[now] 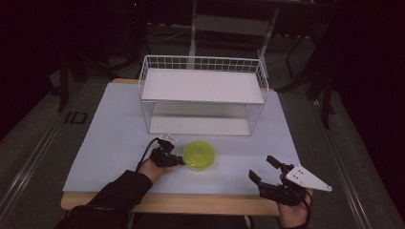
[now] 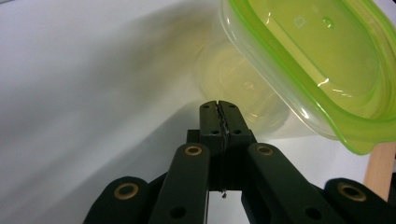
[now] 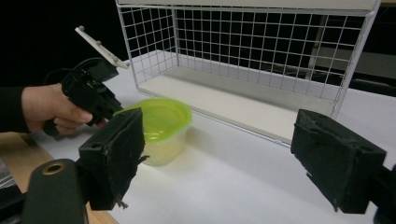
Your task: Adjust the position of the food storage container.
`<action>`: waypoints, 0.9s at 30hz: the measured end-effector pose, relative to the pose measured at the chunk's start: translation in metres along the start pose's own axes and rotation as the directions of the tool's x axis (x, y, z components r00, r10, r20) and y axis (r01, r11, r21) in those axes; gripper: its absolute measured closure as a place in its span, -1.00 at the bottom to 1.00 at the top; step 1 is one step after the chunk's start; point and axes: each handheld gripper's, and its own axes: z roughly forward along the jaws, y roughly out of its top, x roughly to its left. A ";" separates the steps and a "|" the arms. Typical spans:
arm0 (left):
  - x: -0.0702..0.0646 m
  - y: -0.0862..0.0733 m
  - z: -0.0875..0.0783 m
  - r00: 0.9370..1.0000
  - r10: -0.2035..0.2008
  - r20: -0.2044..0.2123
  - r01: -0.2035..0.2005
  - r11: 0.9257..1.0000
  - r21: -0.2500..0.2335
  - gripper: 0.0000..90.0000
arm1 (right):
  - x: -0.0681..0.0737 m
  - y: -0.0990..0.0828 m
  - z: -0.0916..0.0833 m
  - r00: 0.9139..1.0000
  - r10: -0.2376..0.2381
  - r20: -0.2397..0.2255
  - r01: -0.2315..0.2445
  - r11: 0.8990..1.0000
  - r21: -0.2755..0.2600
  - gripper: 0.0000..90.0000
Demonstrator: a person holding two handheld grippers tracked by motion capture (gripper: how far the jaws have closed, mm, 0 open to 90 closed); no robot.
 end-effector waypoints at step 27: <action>-0.013 -0.006 -0.085 0.996 0.080 -0.029 -0.084 0.984 -0.157 -0.31 | -0.002 -0.001 0.003 1.000 0.002 0.000 -0.002 1.000 0.022 -0.62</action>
